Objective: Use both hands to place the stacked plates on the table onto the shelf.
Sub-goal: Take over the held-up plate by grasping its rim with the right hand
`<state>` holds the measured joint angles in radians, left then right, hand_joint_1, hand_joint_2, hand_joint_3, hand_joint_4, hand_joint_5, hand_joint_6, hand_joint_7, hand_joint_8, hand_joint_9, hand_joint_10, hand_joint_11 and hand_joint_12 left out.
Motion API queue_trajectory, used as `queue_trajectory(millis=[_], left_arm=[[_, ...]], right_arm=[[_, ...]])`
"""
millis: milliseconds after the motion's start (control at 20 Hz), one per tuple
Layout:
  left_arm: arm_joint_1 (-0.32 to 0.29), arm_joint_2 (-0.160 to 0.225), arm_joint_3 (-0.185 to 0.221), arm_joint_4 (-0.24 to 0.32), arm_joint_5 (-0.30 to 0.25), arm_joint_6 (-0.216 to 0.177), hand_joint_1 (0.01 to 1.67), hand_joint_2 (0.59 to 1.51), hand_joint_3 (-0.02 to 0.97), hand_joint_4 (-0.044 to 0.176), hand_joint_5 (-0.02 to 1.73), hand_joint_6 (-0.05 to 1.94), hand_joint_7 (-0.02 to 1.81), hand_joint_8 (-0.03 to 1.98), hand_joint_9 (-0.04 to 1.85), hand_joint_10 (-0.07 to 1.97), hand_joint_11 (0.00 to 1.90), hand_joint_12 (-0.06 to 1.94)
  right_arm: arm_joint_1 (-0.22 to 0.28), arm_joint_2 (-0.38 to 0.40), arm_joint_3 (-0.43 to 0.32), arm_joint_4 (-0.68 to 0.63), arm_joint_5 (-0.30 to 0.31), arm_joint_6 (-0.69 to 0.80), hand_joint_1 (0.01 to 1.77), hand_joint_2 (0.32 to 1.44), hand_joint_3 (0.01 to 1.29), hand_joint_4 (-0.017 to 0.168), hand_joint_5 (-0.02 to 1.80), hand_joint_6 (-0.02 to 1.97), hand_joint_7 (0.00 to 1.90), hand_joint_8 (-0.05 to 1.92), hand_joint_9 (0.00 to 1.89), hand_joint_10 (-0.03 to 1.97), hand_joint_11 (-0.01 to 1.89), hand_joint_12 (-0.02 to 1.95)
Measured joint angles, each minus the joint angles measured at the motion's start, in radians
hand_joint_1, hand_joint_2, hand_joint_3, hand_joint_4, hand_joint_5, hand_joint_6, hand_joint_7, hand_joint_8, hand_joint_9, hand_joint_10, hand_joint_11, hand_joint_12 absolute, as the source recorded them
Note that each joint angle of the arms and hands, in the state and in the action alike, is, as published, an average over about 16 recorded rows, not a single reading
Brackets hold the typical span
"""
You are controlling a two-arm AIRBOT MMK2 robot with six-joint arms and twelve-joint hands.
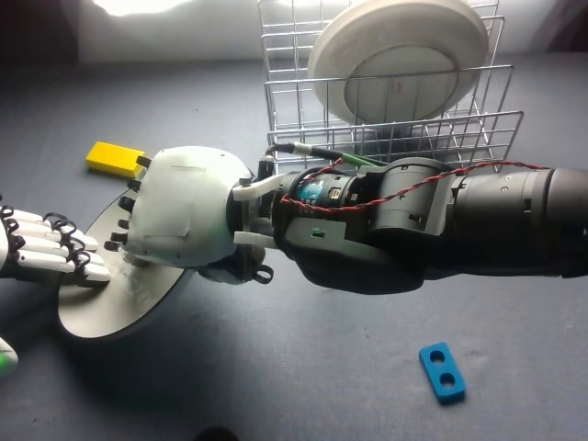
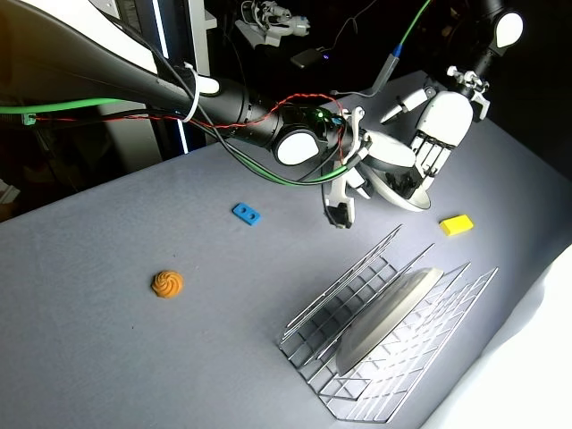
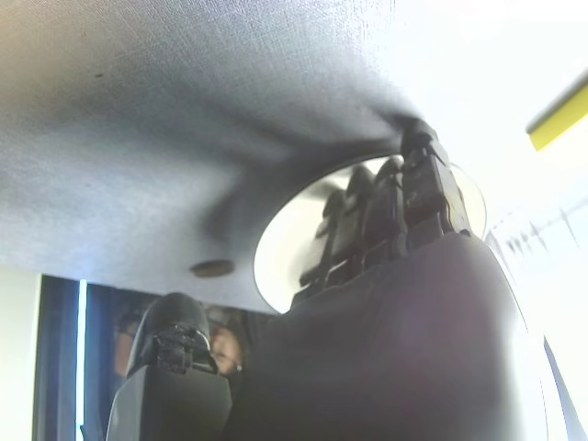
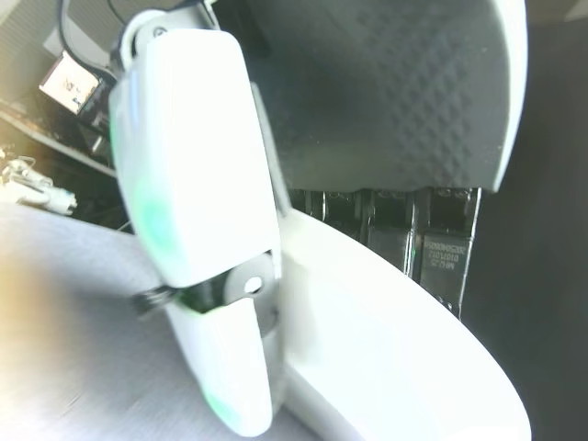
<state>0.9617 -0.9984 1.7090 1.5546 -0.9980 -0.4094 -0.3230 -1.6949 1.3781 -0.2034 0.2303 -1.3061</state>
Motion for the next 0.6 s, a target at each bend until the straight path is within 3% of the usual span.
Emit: queue_trajectory(millis=[250,600], left_arm=[[-0.026,0.0,0.001,0.02,0.001,-0.003,0.01,1.127,0.017,-0.005,-0.01,-0.01,0.01,0.0,-0.03,-0.06,0.02,-0.01],[-0.123,0.002,0.0,0.063,0.006,-0.007,0.01,1.126,0.018,-0.004,0.0,0.0,0.01,0.0,-0.01,-0.03,0.02,0.0]], right_arm=[[0.0,-0.004,0.0,0.008,0.017,-0.003,1.28,1.0,0.02,-0.008,0.78,0.28,0.91,0.22,0.97,0.5,0.76,1.08],[-0.002,0.001,-0.002,0.013,0.027,-0.003,1.28,0.95,0.02,-0.01,0.82,0.42,0.97,0.36,1.02,0.89,0.87,1.09]])
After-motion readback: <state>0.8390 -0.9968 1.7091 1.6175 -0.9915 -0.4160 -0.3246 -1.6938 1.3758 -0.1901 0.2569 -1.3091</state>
